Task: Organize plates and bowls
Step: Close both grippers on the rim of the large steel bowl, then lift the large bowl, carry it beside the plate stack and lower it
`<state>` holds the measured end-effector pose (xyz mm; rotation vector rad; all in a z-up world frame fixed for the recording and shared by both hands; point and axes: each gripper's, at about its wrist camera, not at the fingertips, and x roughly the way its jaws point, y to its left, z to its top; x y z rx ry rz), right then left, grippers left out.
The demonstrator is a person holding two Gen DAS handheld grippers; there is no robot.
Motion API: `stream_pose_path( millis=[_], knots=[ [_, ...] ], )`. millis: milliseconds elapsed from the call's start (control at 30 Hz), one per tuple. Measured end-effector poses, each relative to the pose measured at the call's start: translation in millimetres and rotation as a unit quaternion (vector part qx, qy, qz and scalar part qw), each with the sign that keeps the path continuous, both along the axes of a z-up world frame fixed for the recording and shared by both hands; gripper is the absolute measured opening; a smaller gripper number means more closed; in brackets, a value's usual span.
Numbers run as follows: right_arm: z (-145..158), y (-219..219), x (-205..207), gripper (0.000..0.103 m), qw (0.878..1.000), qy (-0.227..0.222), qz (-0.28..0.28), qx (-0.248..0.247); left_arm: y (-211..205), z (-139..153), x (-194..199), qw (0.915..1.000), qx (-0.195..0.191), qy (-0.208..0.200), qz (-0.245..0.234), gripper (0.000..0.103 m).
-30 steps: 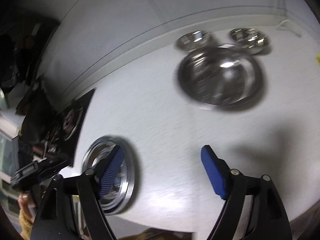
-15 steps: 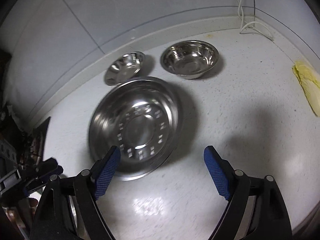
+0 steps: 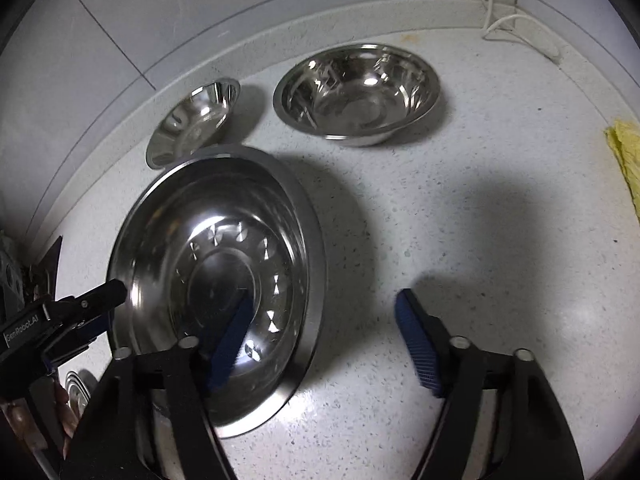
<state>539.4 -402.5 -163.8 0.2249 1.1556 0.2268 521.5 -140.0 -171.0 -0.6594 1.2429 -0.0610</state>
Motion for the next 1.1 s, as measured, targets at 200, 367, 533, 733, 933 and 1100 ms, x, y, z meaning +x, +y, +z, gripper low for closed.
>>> stream_pose_path(
  millis=[200, 367, 533, 733, 933, 1100],
  knots=[
    [-8, 5, 3, 0.035, 1.0, 0.01, 0.008, 0.0, -6, -4, 8, 0.9997, -0.009, -0.009, -0.022, 0.039],
    [-9, 6, 2, 0.021, 1.0, 0.015, 0.01, 0.006, -14, -13, 13, 0.9984, -0.033, 0.0, -0.047, 0.011],
    [-9, 12, 3, 0.013, 1.0, 0.015, 0.022, 0.005, -17, -12, 13, 0.9981, -0.031, -0.003, -0.053, 0.01],
    [-6, 21, 1, 0.013, 1.0, 0.006, 0.024, -0.004, -16, -5, 0, 0.9982, -0.028, -0.005, -0.053, 0.01],
    [21, 17, -22, 0.012, 1.0, -0.018, 0.023, 0.005, -16, 24, -33, 0.9981, -0.035, -0.017, -0.047, 0.01],
    [46, 15, -61, 0.012, 0.999, -0.039, 0.033, 0.017, -18, 40, -81, 0.9979, -0.047, -0.019, -0.041, 0.01]
  ],
)
